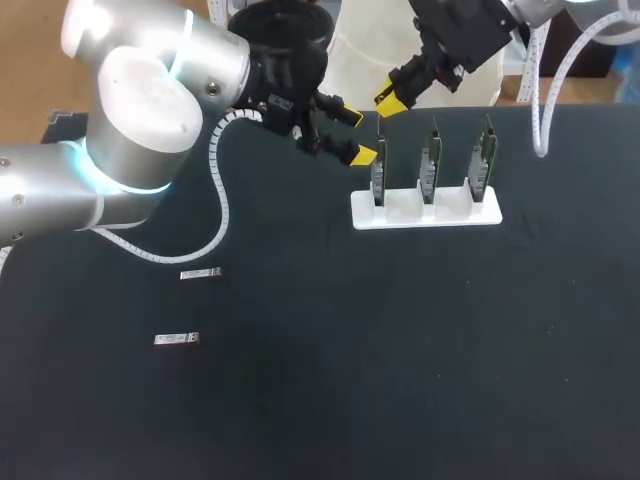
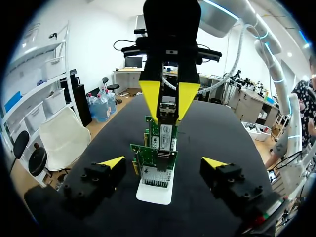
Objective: Pick up the optical module with the left hand, and insert it into the network port with the right hand.
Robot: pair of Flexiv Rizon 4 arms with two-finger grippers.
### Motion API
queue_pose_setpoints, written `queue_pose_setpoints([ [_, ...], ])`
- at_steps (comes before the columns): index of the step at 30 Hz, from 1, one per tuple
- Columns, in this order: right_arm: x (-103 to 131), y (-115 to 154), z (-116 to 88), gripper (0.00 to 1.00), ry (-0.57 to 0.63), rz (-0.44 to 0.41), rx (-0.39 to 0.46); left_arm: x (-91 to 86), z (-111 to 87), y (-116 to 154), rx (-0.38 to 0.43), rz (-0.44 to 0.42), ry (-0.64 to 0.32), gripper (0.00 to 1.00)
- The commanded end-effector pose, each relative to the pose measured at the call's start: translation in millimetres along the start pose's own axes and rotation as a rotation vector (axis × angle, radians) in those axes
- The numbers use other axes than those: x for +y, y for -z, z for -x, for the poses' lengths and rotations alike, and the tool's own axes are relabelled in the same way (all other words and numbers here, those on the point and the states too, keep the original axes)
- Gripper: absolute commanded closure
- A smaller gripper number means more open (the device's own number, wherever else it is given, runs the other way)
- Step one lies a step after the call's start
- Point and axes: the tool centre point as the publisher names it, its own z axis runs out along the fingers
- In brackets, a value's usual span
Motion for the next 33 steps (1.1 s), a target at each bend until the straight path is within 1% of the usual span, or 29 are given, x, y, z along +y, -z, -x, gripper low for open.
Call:
queue_pose_setpoints([
  [1,-2.3,-1.7,-1.5,1.00,-0.001,0.005,0.001,0.9,1.0,-0.6,0.006,-0.002,0.001,0.00],
  [14,-4.7,-4.2,-6.2,1.00,-0.017,0.010,0.006,0.9,1.0,-0.6,0.006,-0.002,0.001,0.00],
  [21,-3.5,2.0,-0.2,1.00,-0.002,0.005,-0.010,0.9,1.0,-0.6,0.006,-0.002,0.001,0.00],
  [33,-3.0,-1.5,-2.4,1.00,-0.004,0.009,-0.005,0.9,1.0,-0.6,0.006,-0.002,0.001,0.00],
])
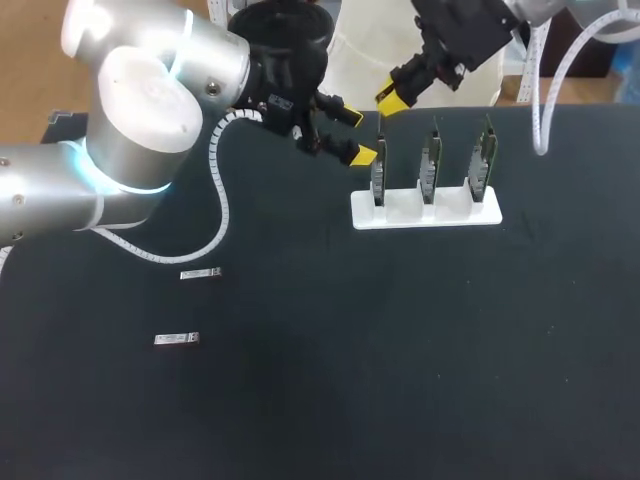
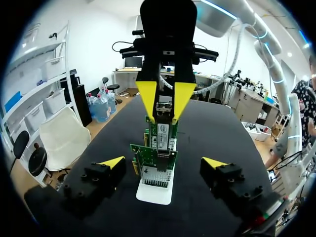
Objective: Pick up the optical module with the left hand, and insert it into the network port with the right hand.
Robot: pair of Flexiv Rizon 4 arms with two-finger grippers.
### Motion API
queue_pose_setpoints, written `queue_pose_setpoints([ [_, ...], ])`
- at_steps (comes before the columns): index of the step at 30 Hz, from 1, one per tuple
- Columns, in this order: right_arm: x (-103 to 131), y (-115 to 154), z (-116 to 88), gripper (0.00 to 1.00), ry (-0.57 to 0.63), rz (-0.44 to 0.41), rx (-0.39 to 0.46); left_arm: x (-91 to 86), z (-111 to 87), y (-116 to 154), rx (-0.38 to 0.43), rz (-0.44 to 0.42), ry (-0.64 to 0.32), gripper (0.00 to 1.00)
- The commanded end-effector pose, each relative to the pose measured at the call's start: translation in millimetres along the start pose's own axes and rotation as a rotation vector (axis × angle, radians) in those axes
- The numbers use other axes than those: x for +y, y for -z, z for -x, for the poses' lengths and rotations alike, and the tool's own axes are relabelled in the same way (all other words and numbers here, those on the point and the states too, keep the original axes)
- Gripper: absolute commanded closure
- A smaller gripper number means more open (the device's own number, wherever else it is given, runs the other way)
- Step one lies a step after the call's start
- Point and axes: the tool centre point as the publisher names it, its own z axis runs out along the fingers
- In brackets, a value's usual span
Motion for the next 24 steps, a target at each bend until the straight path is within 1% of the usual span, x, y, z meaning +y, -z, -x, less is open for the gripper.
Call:
queue_pose_setpoints([
  [1,-0.4,-1.7,-0.6,1.00,0.000,0.004,0.000,0.9,1.0,-0.6,0.006,-0.002,0.001,0.00],
  [9,1.4,-4.6,-2.8,1.00,0.000,0.013,0.008,0.9,1.0,-0.6,0.006,-0.002,0.001,0.00],
  [24,1.9,-6.4,-7.6,1.00,-0.013,0.005,0.013,0.9,1.0,-0.6,0.006,-0.002,0.001,0.00],
])
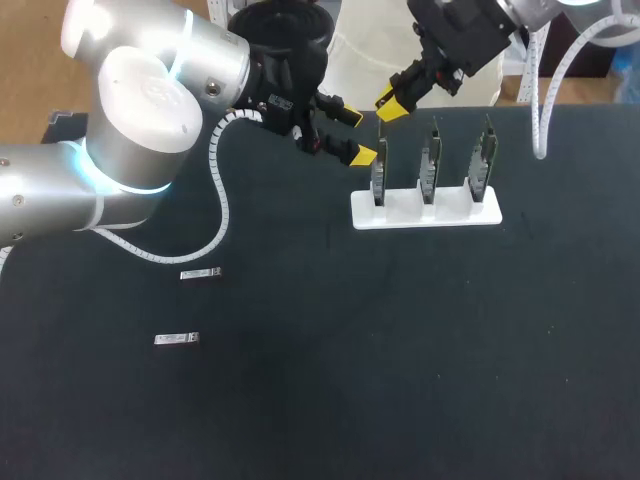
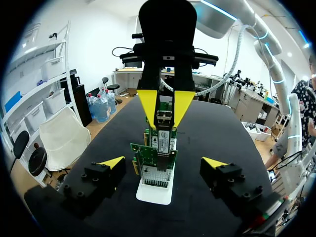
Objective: Pick up the optical module with the left hand, and insert it into the network port with the right hand.
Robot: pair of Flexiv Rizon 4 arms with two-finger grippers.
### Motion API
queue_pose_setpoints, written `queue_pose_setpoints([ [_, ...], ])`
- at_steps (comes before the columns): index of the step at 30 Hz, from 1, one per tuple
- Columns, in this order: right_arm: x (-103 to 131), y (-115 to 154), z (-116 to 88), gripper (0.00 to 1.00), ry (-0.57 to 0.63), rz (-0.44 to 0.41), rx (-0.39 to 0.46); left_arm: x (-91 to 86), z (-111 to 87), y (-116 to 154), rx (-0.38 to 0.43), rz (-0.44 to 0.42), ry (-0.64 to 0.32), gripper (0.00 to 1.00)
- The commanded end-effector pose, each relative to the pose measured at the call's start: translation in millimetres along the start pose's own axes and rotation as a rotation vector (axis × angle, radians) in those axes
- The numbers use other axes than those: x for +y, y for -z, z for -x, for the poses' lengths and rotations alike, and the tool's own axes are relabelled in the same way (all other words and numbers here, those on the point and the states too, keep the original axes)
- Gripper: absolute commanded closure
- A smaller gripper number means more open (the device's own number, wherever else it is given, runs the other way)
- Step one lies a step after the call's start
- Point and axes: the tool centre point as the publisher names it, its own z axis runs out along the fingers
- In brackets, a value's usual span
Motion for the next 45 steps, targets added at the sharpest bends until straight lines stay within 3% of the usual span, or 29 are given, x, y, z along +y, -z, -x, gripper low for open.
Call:
queue_pose_setpoints([
  [1,0.9,-2.2,-1.6,1.00,-0.001,-0.002,0.000,0.9,1.0,-0.6,0.006,-0.002,0.001,0.00],
  [11,0.4,-4.8,-5.5,1.00,-0.015,-0.001,0.003,0.9,1.0,-0.6,0.006,-0.002,0.001,0.00],
  [12,0.4,-4.8,-5.6,0.84,-0.014,-0.002,0.004,0.9,1.0,-0.6,0.006,-0.002,0.001,0.00],
  [13,0.5,-4.8,-5.6,0.38,-0.016,-0.002,0.004,0.9,1.0,-0.6,0.006,-0.002,0.001,0.00],
  [14,1.0,-4.1,-5.2,0.00,-0.016,-0.003,0.004,0.9,1.0,-0.6,0.006,-0.002,0.001,0.00],
  [24,2.2,3.1,-2.3,0.00,-0.017,-0.011,-0.016,0.9,1.0,-0.6,0.006,-0.002,0.001,0.00],
  [33,3.8,15.9,-2.4,0.00,-0.046,0.062,-0.103,0.9,1.0,-0.6,0.006,-0.002,0.001,0.00],
  [44,6.0,16.5,-4.0,0.00,-0.034,0.029,-0.081,0.9,1.0,-0.6,0.006,-0.002,0.001,0.00],
  [45,6.3,16.7,-4.2,0.74,-0.033,0.021,-0.083,0.9,1.0,-0.6,0.006,-0.002,0.001,0.00],
])
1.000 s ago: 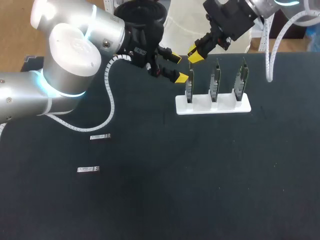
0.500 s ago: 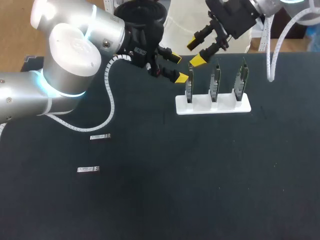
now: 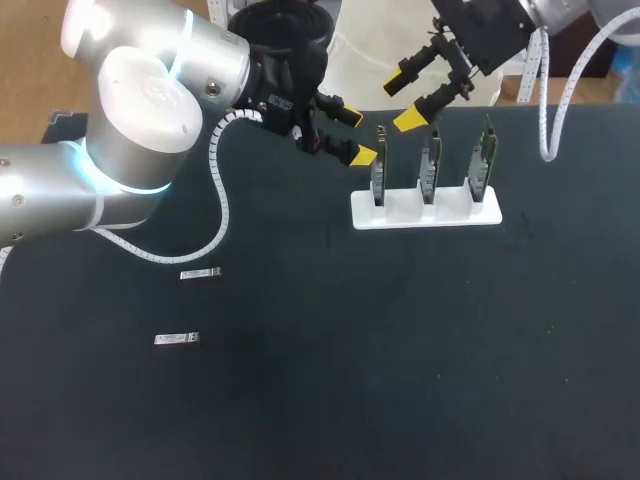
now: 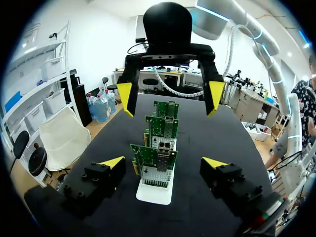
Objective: Pick up the optical module with the left hand, and insert it into the network port with the right hand.
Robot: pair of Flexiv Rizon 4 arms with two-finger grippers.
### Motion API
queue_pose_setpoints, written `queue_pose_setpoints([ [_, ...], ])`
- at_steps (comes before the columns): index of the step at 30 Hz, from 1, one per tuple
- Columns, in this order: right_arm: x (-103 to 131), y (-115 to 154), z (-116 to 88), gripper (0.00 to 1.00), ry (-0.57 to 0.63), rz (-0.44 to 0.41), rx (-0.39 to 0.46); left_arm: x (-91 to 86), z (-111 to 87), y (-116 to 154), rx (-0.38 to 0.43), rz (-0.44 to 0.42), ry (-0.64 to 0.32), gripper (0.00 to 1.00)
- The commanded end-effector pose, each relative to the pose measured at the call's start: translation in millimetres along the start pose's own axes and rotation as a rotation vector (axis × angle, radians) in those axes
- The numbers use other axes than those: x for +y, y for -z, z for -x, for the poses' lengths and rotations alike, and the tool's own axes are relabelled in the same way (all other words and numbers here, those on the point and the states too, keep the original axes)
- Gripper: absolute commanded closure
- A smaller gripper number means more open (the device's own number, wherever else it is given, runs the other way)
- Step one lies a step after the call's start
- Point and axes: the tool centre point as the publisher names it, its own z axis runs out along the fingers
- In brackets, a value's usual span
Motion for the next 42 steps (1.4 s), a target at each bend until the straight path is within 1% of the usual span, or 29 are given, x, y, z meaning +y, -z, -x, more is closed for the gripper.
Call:
queue_pose_setpoints([
  [1,2.4,0.6,-0.7,1.00,0.001,-0.015,-0.004,0.9,1.0,-0.6,0.006,-0.002,0.001,0.00],
  [16,5.3,-1.0,0.6,1.00,0.007,-0.027,-0.010,0.9,1.0,-0.6,0.006,-0.002,0.001,0.00],
  [24,-1.6,-10.6,3.5,1.00,0.009,-0.015,-0.012,0.9,1.0,-0.6,0.006,-0.002,0.001,0.00],
  [42,-11.9,-22.0,-2.1,1.00,-0.018,0.010,0.003,0.9,1.0,-0.6,0.006,-0.002,0.001,0.00],
])
